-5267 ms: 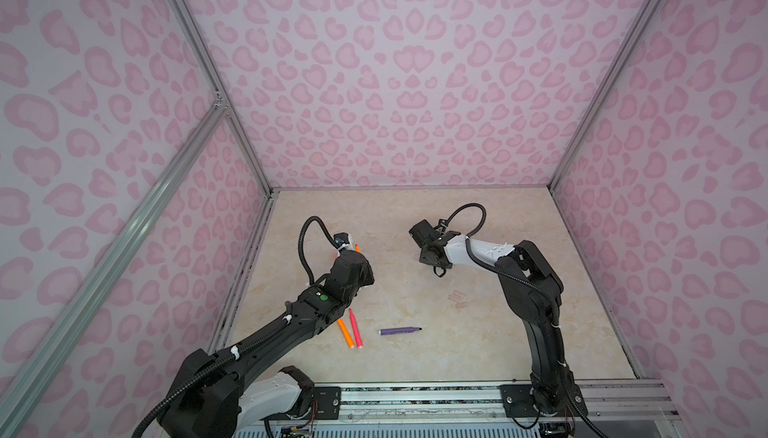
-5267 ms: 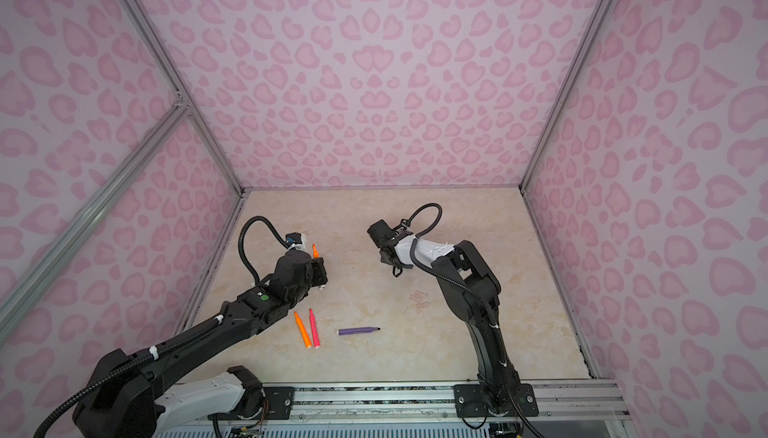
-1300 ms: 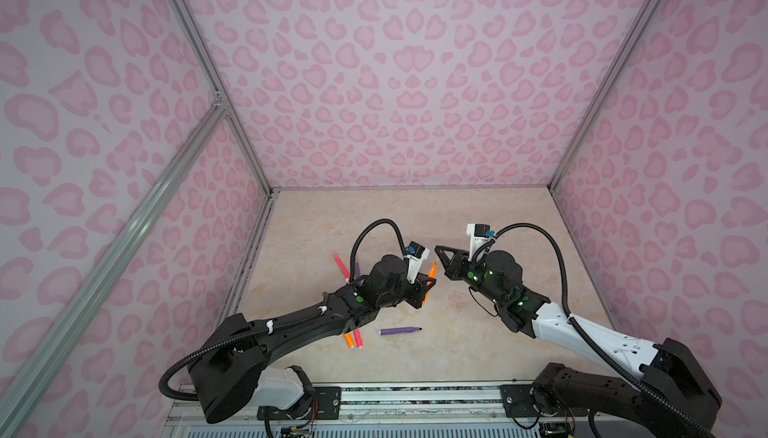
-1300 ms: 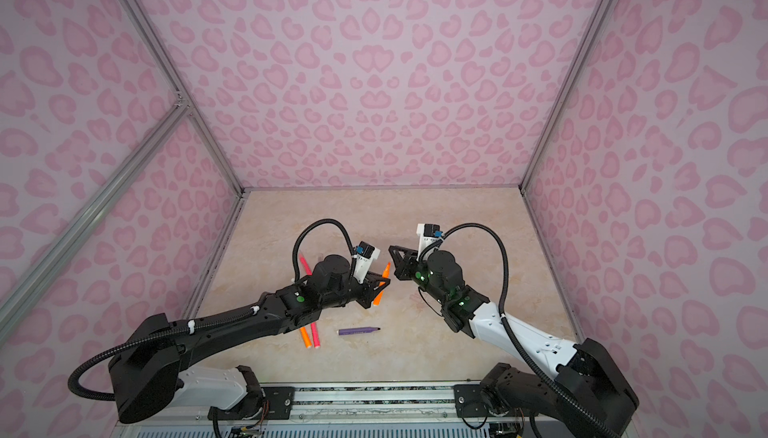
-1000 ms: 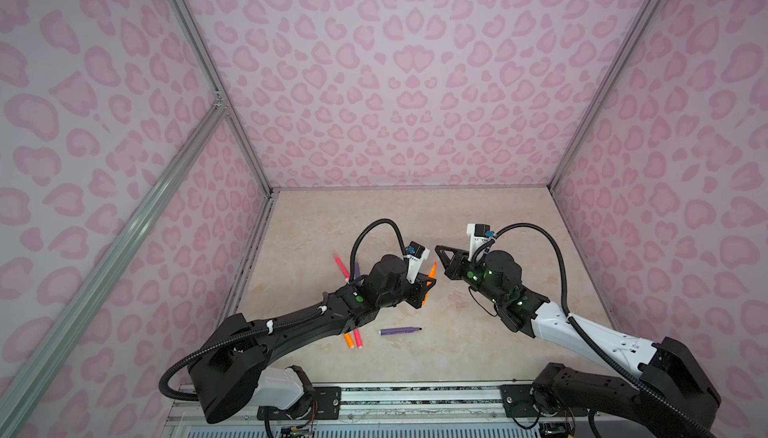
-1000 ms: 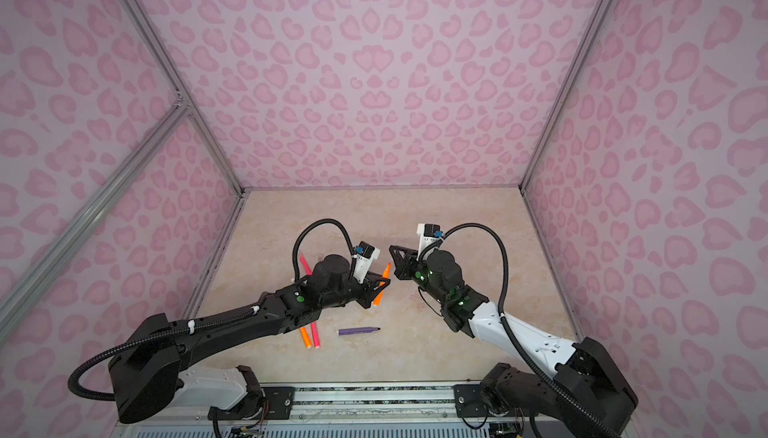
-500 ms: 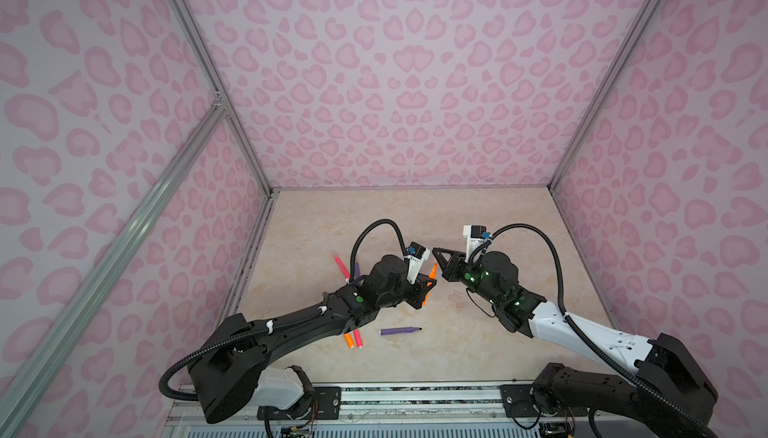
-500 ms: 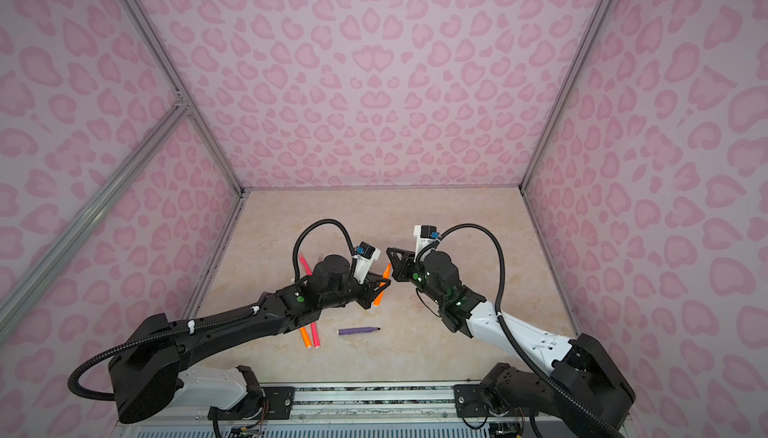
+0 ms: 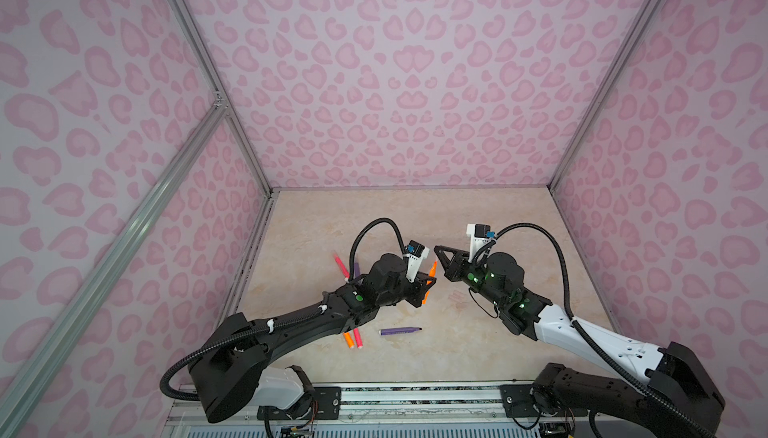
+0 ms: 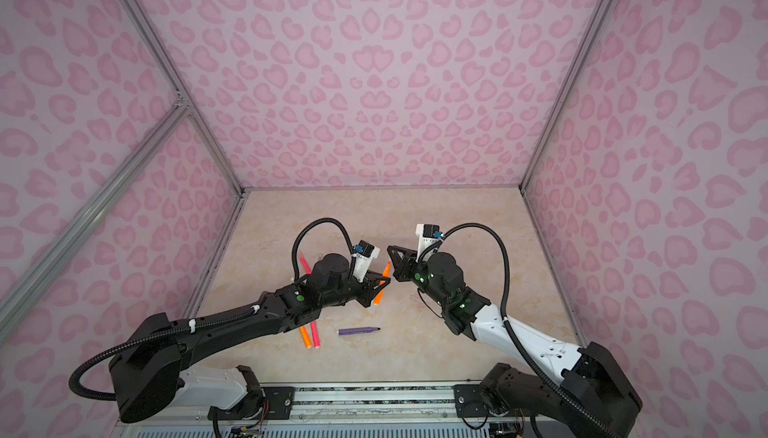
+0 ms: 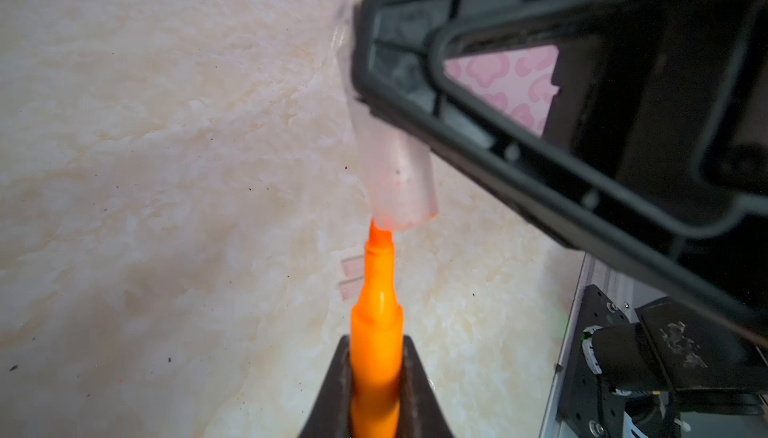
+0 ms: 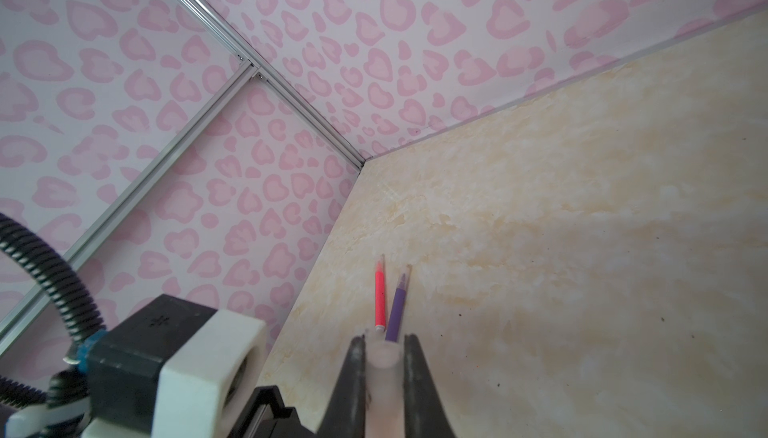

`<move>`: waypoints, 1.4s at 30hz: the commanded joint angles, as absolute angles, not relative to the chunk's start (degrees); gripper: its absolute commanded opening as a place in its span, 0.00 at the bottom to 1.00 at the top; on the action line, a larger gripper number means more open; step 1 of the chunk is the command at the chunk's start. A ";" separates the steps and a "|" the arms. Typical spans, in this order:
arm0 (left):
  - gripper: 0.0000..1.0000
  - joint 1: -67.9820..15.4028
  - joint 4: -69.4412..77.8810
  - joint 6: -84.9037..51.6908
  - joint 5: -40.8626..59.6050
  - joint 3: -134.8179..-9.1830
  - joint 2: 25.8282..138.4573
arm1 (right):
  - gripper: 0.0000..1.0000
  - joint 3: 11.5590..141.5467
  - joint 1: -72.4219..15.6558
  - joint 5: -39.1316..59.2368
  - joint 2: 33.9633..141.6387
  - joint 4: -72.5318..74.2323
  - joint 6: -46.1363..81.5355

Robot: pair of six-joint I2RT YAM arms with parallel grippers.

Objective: Insert the pens into the pen caps
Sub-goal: 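Lower the held pink cap onto the orange highlighter tip with the right gripper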

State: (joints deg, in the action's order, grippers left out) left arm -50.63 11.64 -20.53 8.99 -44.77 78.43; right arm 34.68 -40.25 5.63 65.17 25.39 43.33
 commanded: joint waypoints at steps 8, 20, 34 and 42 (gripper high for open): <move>0.03 -50.58 13.42 -20.26 8.63 -44.37 77.53 | 0.00 34.55 -40.25 6.32 66.24 27.38 43.06; 0.03 -48.86 14.84 -22.30 8.80 -42.85 76.06 | 0.00 30.92 -42.31 8.09 66.97 35.32 41.84; 0.03 -47.24 19.36 -23.18 12.26 -38.64 70.34 | 0.00 32.13 -45.52 7.17 70.88 36.25 40.34; 0.03 -47.28 18.80 -22.94 10.09 -38.27 69.17 | 0.00 33.28 -45.53 8.21 71.50 34.92 39.94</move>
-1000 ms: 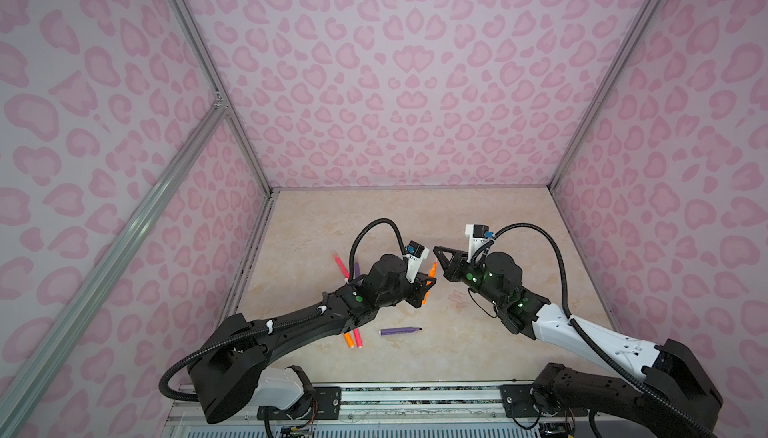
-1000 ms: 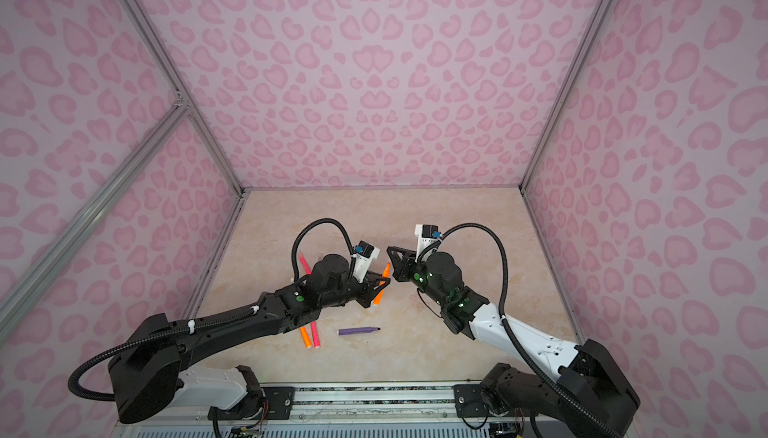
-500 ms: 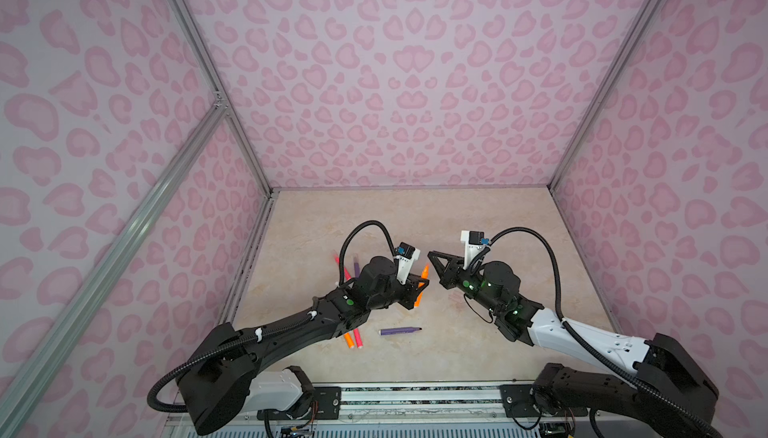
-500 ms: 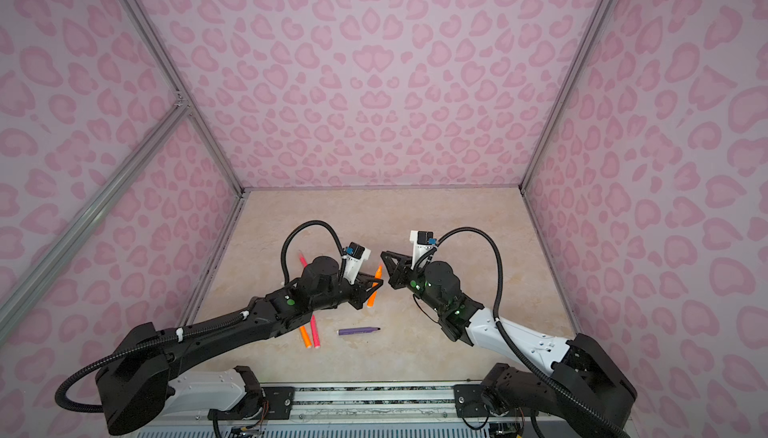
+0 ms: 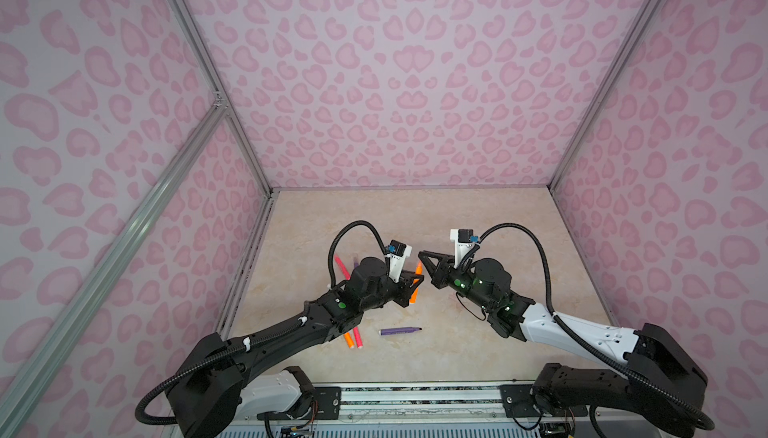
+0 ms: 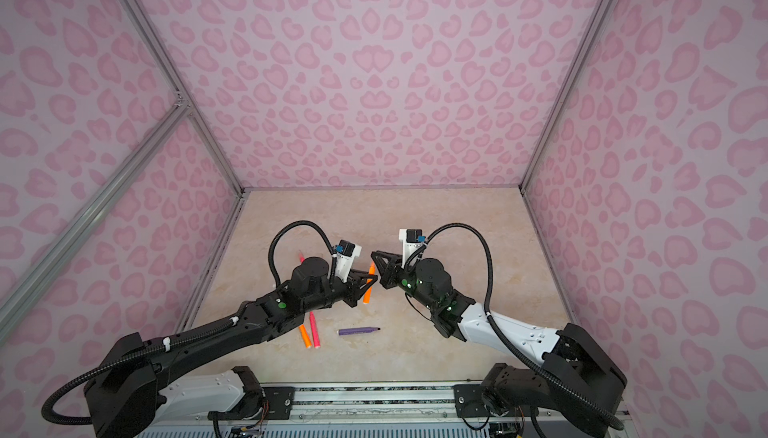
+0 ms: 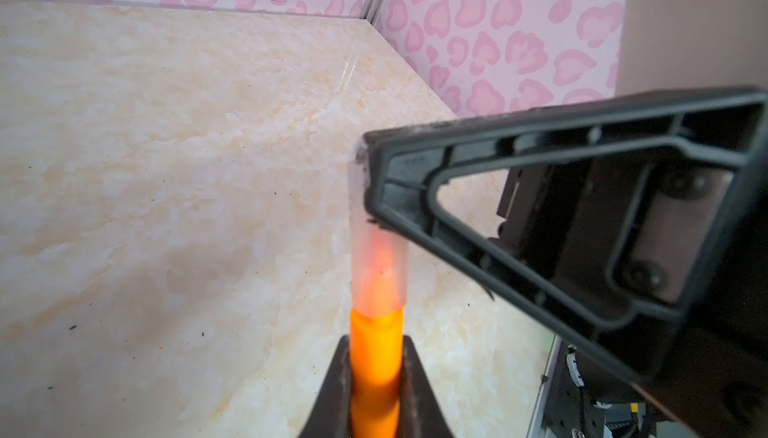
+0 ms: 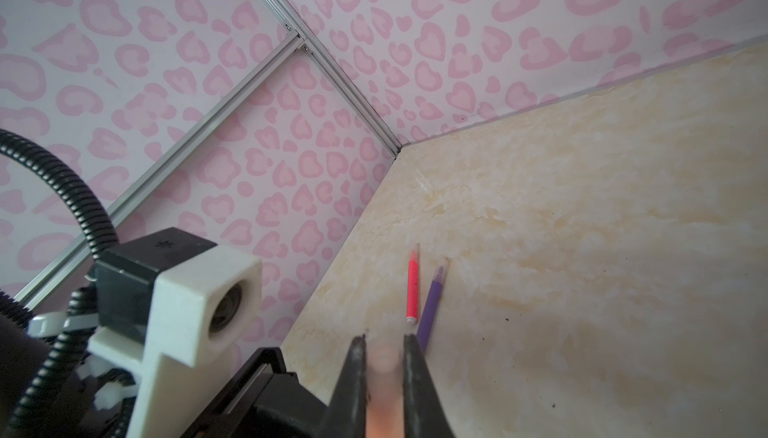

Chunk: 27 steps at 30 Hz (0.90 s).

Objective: Insert the pens into the pen caps
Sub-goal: 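Lower the held pink cap onto the orange highlighter tip with the right gripper, then open the right gripper and push the cap down onto the highlighter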

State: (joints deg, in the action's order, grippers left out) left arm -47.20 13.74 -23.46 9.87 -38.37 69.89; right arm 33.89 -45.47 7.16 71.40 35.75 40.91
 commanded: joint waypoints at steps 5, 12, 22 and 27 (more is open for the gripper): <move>0.03 -46.77 18.93 -23.54 9.37 -37.65 68.49 | 0.00 32.52 -45.53 11.77 70.97 38.17 38.94; 0.03 -45.79 22.94 -24.19 13.70 -35.57 66.83 | 0.00 31.03 -45.19 17.54 69.98 44.05 38.67; 0.03 -45.38 27.81 -24.17 18.09 -32.52 63.30 | 0.00 31.16 -44.12 21.55 69.02 45.90 39.34; 0.03 -45.43 26.31 -23.41 16.98 -33.25 64.10 | 0.26 32.14 -44.10 19.69 67.71 42.03 38.25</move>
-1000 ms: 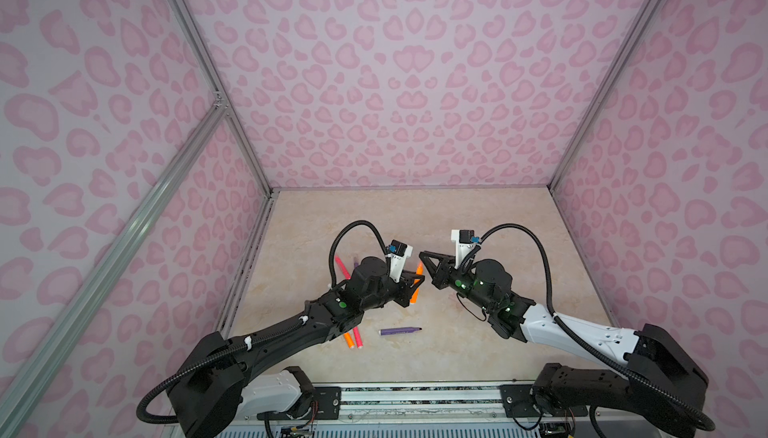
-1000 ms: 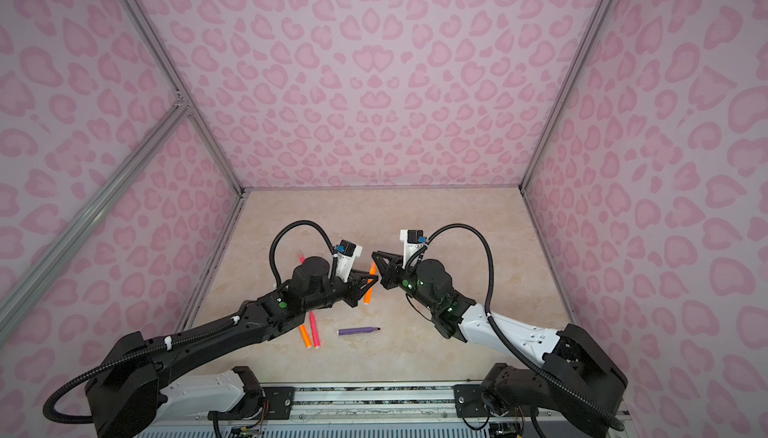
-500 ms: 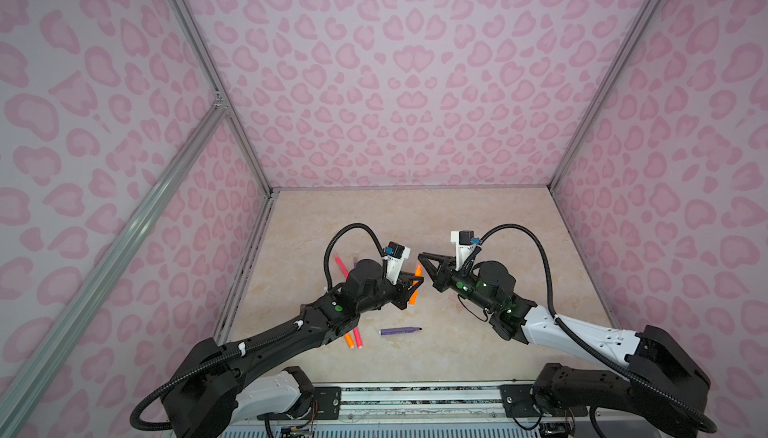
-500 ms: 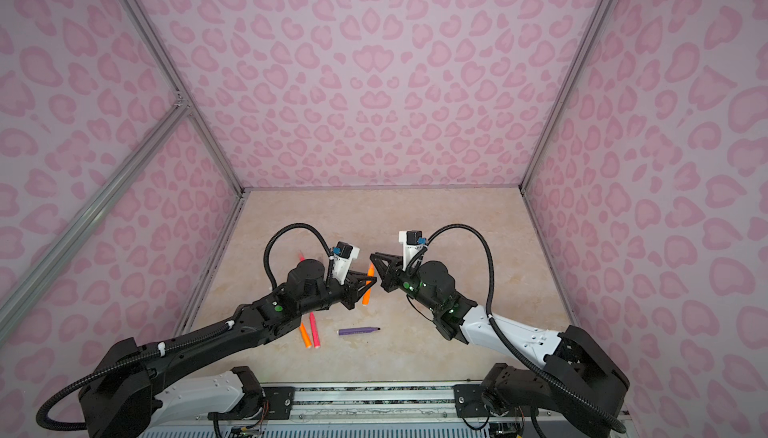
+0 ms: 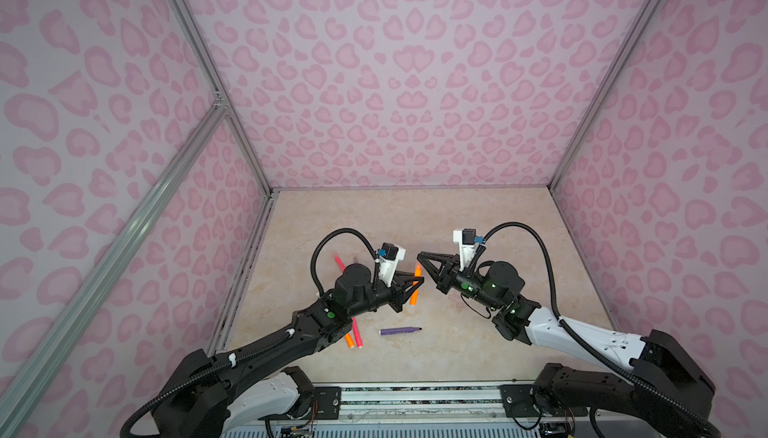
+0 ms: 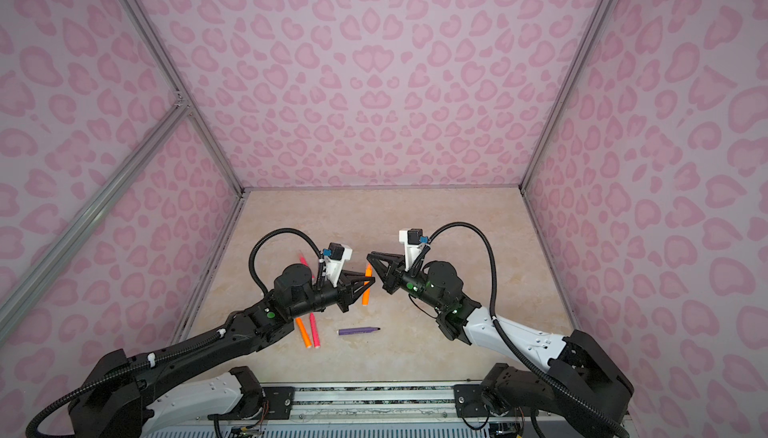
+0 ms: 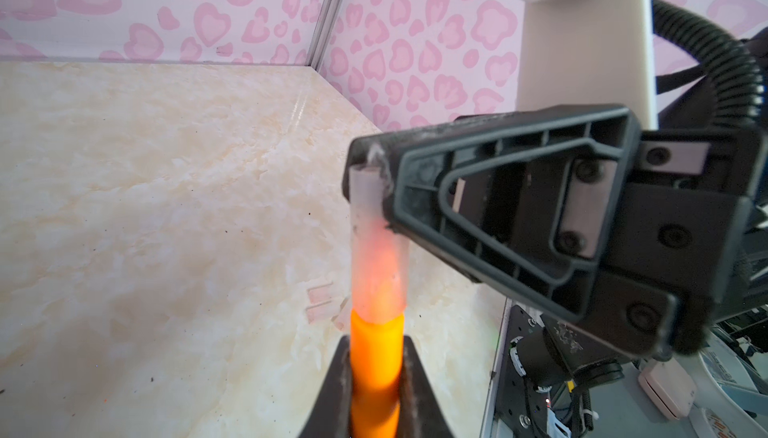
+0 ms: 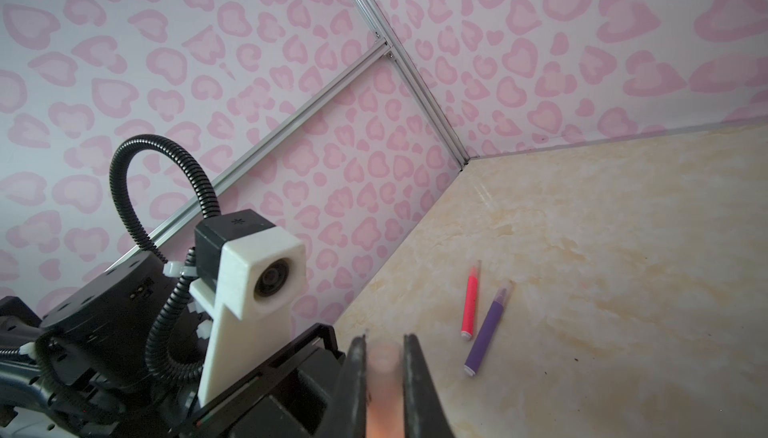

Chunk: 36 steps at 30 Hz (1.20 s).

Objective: Insert the pens into the pen caps
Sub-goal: 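Open the right gripper and push the cap down onto the highlighter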

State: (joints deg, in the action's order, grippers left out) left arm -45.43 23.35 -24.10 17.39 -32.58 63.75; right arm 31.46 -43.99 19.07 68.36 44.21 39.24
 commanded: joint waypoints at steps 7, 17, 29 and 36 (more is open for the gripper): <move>0.03 -45.40 22.96 -22.64 12.70 -34.87 66.25 | 0.66 34.30 -44.09 15.73 64.23 33.99 35.73; 0.03 -48.81 15.60 -18.87 -1.19 -38.07 67.68 | 0.68 39.64 -44.23 7.64 63.60 21.16 34.47; 0.03 -54.82 11.25 -14.06 -15.54 -41.44 69.95 | 0.53 44.74 -44.37 10.25 70.69 16.94 35.39; 0.03 -55.28 9.59 -13.77 -16.32 -41.81 70.30 | 0.40 45.79 -44.95 10.64 72.53 16.50 35.64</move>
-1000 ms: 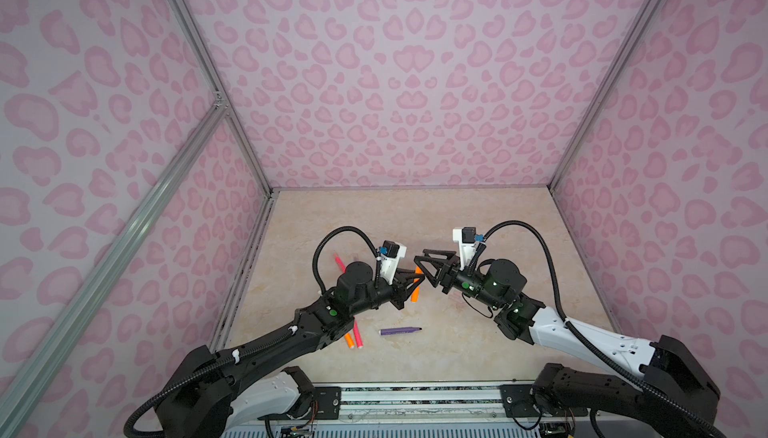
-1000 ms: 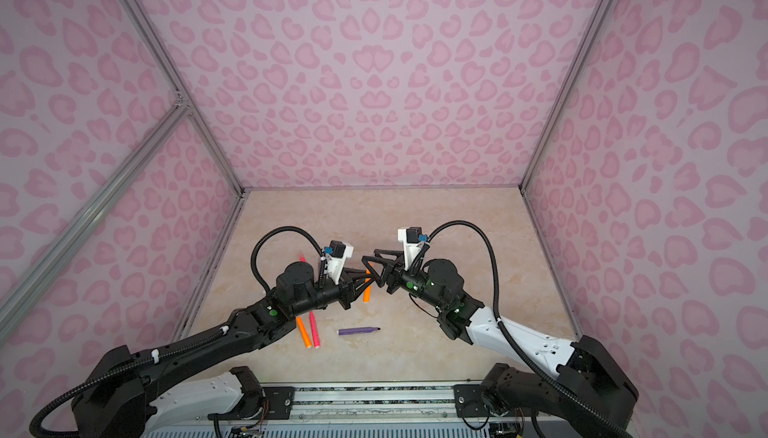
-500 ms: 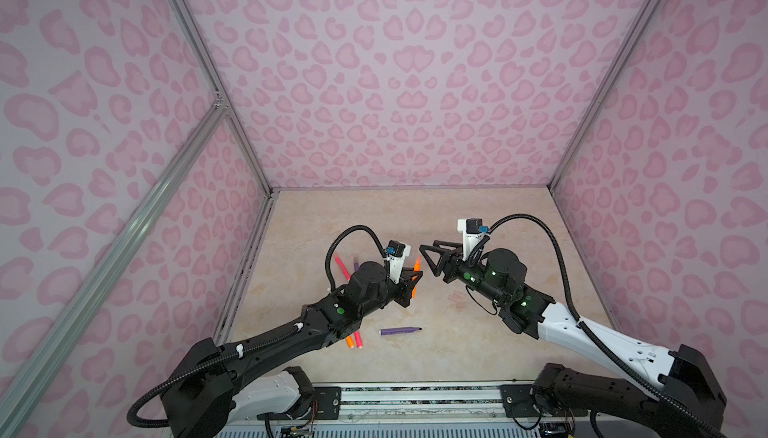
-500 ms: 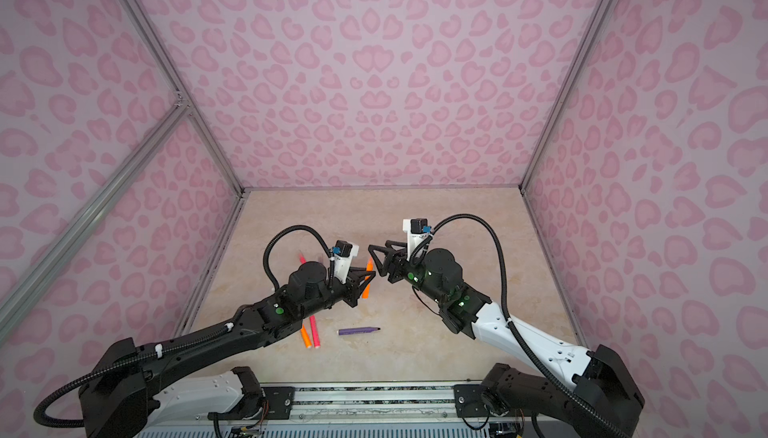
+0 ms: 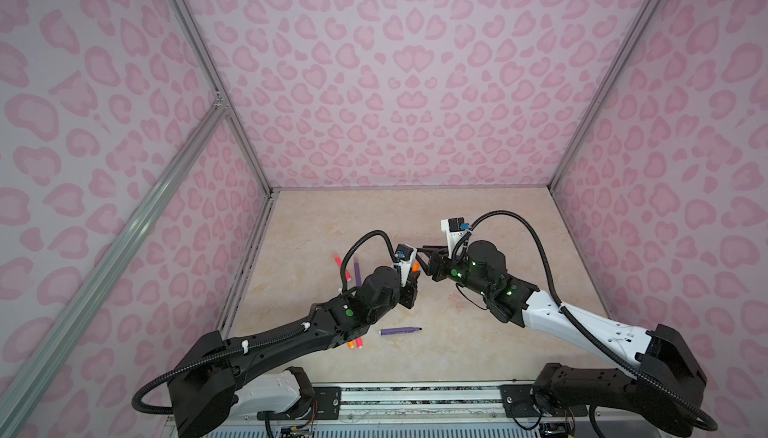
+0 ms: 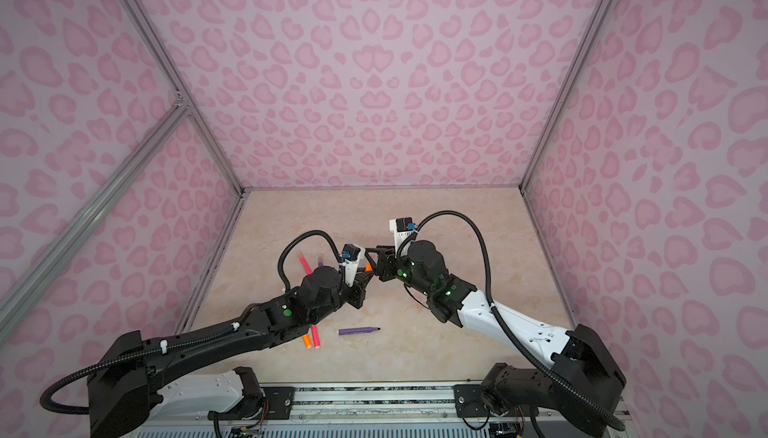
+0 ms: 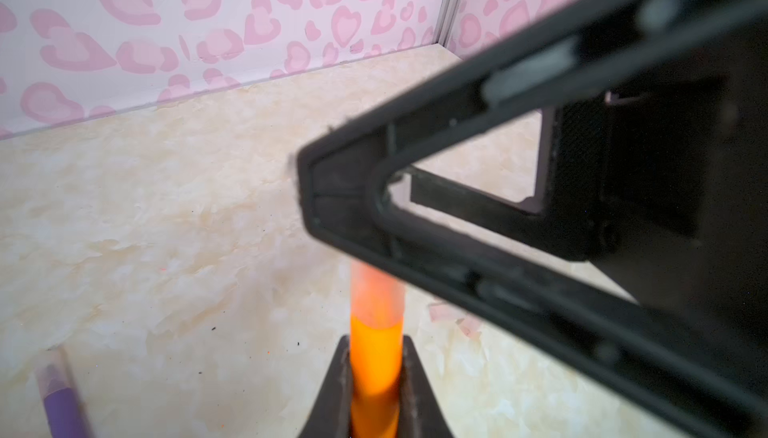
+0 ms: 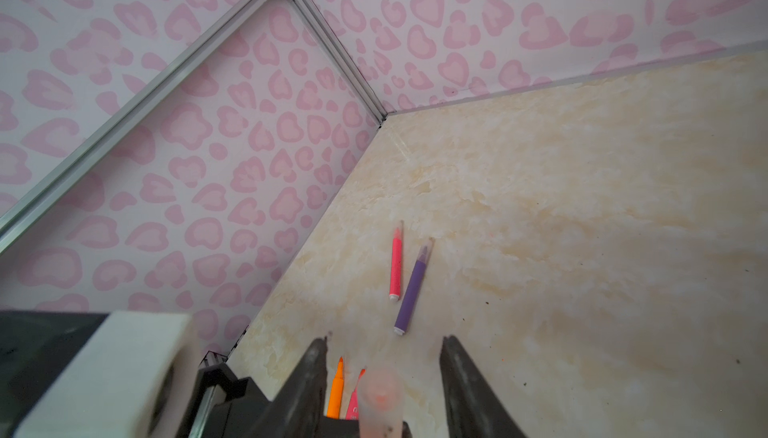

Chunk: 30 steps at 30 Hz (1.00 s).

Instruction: Insert the pens into the pen caps

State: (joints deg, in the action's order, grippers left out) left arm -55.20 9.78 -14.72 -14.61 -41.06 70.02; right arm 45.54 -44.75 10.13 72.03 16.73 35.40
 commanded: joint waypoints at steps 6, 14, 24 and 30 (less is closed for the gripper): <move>0.03 -55.28 8.82 -13.93 -16.63 -42.62 71.10 | 0.23 46.43 -45.13 11.00 73.95 16.14 35.95; 0.03 -55.20 9.38 -14.63 -17.13 -42.06 70.49 | 0.01 46.23 -45.26 11.22 74.76 16.45 36.60; 0.04 -50.31 14.12 -16.96 -4.34 -39.75 69.44 | 0.00 41.91 -46.12 15.00 75.35 20.70 39.83; 0.04 -44.91 19.78 -18.66 7.63 -35.38 65.43 | 0.00 37.33 -46.30 18.28 74.85 27.33 42.74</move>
